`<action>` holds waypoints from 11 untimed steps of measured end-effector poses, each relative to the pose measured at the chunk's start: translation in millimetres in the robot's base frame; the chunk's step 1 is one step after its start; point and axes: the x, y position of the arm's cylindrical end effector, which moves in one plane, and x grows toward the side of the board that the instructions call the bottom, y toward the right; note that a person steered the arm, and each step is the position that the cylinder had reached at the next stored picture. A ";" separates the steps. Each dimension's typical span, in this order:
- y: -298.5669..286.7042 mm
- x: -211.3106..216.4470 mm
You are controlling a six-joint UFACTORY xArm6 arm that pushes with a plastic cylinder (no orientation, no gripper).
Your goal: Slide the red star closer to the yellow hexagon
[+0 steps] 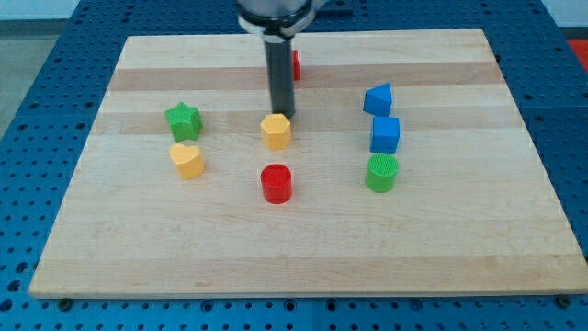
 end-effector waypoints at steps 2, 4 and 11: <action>54.0 -59.3; 64.1 -133.6; -14.6 -91.7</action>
